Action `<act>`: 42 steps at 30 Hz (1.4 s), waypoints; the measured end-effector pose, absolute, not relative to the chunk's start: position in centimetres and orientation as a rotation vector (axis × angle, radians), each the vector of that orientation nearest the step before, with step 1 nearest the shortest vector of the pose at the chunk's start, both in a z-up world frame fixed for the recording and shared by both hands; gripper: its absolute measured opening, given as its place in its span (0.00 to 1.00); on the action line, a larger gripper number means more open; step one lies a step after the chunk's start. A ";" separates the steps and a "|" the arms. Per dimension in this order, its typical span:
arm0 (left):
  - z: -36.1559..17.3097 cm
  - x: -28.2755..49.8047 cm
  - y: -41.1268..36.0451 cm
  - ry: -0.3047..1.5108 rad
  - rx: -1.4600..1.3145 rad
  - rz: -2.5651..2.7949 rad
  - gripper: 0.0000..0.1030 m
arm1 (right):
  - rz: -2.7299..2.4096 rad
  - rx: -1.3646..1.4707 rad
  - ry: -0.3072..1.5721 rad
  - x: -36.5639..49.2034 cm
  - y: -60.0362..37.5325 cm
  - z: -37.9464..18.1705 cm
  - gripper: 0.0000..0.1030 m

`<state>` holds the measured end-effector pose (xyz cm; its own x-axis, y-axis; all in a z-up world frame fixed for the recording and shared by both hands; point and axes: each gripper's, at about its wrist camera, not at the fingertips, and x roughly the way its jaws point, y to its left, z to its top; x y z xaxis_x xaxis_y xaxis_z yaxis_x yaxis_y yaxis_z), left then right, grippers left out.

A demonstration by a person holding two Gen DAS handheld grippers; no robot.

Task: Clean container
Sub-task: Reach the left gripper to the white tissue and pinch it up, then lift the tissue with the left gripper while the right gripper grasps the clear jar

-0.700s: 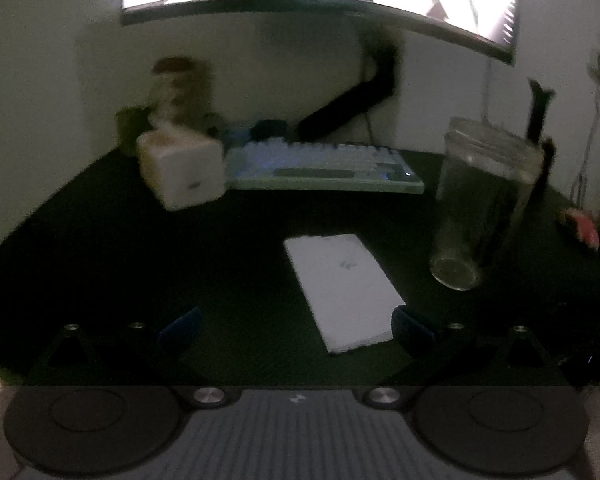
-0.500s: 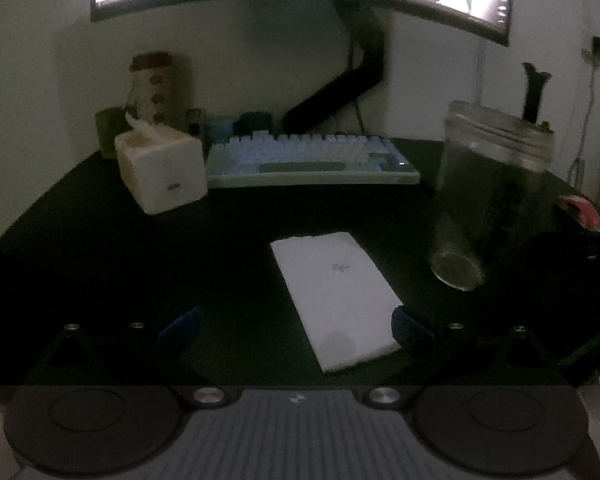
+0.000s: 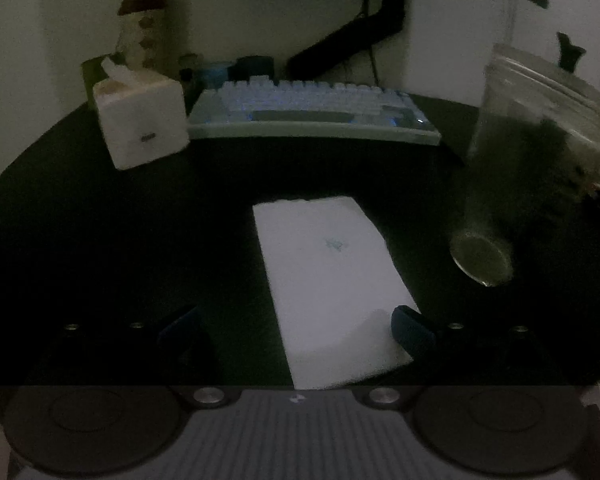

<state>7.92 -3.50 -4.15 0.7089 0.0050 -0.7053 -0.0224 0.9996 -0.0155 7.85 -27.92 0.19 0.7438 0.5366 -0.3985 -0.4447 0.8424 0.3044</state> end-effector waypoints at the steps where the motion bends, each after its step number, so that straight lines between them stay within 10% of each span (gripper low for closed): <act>1: -4.2 8.2 -3.4 0.782 -0.020 0.015 1.00 | 0.548 0.187 0.497 8.1 -27.7 0.0 1.00; 14: -4.1 10.7 -4.5 0.805 0.015 -0.027 0.92 | 0.571 0.216 0.518 11.3 -29.2 -0.7 1.00; 20: -2.9 10.5 -4.3 0.822 -0.015 -0.094 0.09 | 0.672 0.227 0.545 12.1 -29.5 -0.8 1.00; 42: 3.5 7.0 0.6 0.550 -0.341 -0.497 0.05 | 0.869 0.249 0.388 10.1 -31.8 0.4 1.00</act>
<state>6.99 0.63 3.47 0.7400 -0.5326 -0.4109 0.3553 0.8282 -0.4335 10.08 -31.78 0.39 0.5823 0.7801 -0.2289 -0.6909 0.6233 0.3664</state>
